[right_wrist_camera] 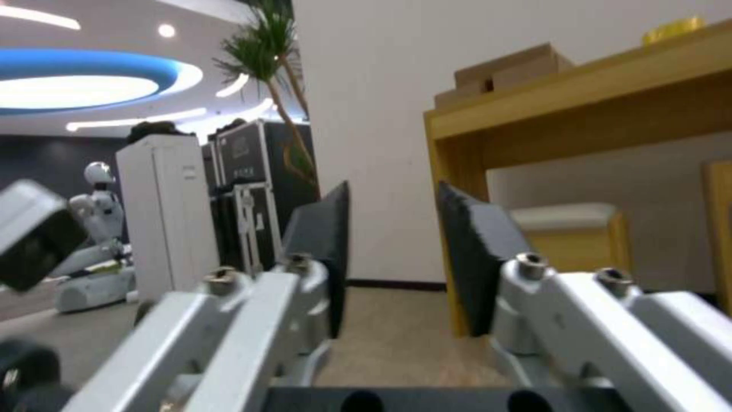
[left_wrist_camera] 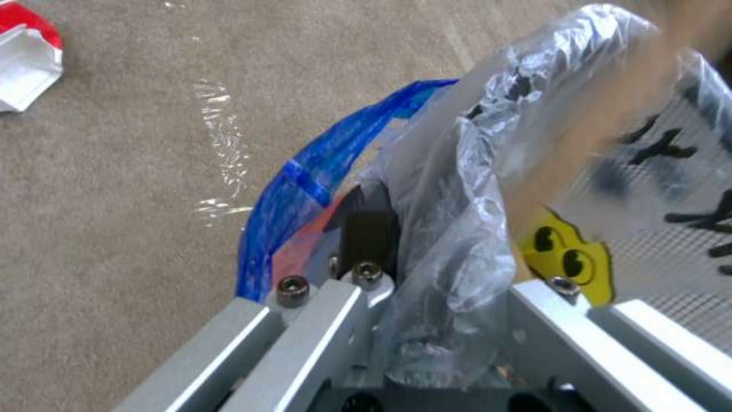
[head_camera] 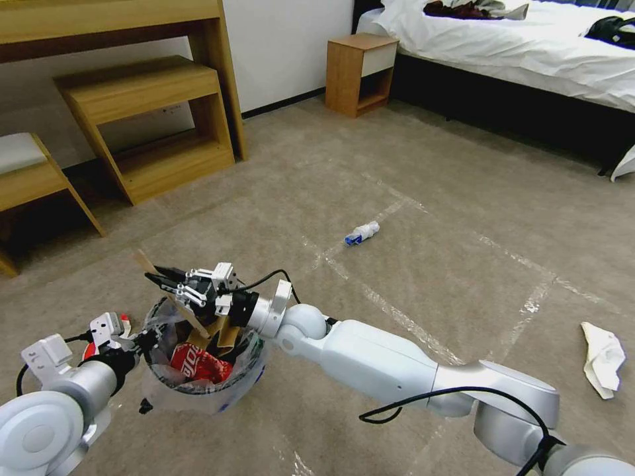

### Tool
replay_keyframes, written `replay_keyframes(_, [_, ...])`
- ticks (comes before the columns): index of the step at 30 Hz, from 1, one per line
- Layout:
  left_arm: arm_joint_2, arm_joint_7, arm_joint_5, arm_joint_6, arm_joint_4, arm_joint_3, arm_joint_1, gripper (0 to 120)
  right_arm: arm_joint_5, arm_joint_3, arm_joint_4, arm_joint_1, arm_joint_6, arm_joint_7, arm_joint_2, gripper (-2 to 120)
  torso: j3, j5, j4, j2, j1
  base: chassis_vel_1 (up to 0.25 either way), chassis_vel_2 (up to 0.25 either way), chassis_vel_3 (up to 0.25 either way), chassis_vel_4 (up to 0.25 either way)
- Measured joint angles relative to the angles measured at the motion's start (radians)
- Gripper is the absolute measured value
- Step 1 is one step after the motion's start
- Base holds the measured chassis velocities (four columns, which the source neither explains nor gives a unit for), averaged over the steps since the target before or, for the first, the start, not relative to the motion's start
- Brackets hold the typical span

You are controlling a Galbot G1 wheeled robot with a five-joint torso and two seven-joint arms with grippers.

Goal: Pick up the trash bin and place the garbage on the floor into it.

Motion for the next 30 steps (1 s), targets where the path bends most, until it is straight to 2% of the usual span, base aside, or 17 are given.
replay_keyframes(3, [0.0, 0.0, 0.0, 0.0, 0.004, 0.001, -0.002, 0, 0.006, 0.008, 0.006, 0.012, -0.001, -0.001, -0.005, 48, 0.0, 0.0, 0.0, 0.0, 0.0, 0.0, 0.0, 0.0, 0.0])
replay_keyframes(4, [0.0, 0.0, 0.0, 0.0, 0.004, 0.001, -0.002, 0, 0.006, 0.008, 0.006, 0.012, -0.001, -0.001, -0.005, 48, 0.0, 0.0, 0.0, 0.0, 0.0, 0.0, 0.0, 0.0, 0.0])
replay_keyframes(7, [0.004, 0.0, 0.001, 0.0, 0.012, 0.001, -0.006, 0, 0.013, 0.019, 0.018, 0.027, -0.003, -0.004, -0.015, 65, 0.0, 0.0, 0.0, 0.0, 0.0, 0.0, 0.0, 0.0, 0.0])
replay_keyframes(8, [0.004, 0.0, 0.001, 0.0, 0.012, 0.001, -0.006, 0, 0.013, 0.019, 0.018, 0.027, -0.003, -0.004, -0.015, 65, 0.0, 0.0, 0.0, 0.0, 0.0, 0.0, 0.0, 0.0, 0.0])
replay_keyframes(11, [0.005, -0.003, 0.0, 0.0, 0.016, 0.001, -0.01, 0, 0.017, 0.022, 0.033, 0.037, -0.004, -0.002, -0.025, 80, 0.0, 0.0, 0.0, 0.0, 0.0, 0.0, 0.0, 0.0, 0.0])
replay_keyframes(13, [0.005, -0.004, -0.001, 0.0, 0.017, 0.001, -0.01, 0, 0.017, 0.022, 0.035, 0.038, -0.004, 0.0, -0.026, 83, 0.0, 0.0, 0.0, 0.0, 0.0, 0.0, 0.0, 0.0, 0.0])
replay_keyframes(15, [0.004, -0.005, -0.001, 0.0, 0.02, 0.002, -0.011, 0, 0.017, 0.024, 0.043, 0.038, -0.004, 0.005, -0.033, 94, 0.0, 0.0, 0.0, 0.0, 0.0, 0.0, 0.0, 0.0, 0.0])
replay_keyframes(22, [0.006, -0.01, -0.005, 0.0, 0.027, 0.002, -0.014, 0, 0.017, 0.052, 0.069, 0.043, -0.004, 0.021, -0.054, 100, 0.0, 0.0, 0.0, 0.0, 0.0, 0.0, 0.0, 0.0, 0.0])
replay_keyframes(29, [0.01, -0.016, -0.02, 0.0, 0.033, 0.002, -0.014, 0, 0.04, 0.183, 0.139, 0.067, -0.014, 0.054, -0.117, 100, 0.0, 0.0001, 0.0002, 0.0, 0.0, 0.0, 0.0, 0.0, 0.0])
replay_keyframes(30, [0.011, -0.018, -0.025, 0.0, 0.034, 0.001, -0.015, 0, 0.05, 0.224, 0.156, 0.072, -0.02, 0.056, -0.144, 100, 0.0, 0.0001, 0.0002, 0.0, 0.0, 0.0, 0.0, 0.0, 0.0])
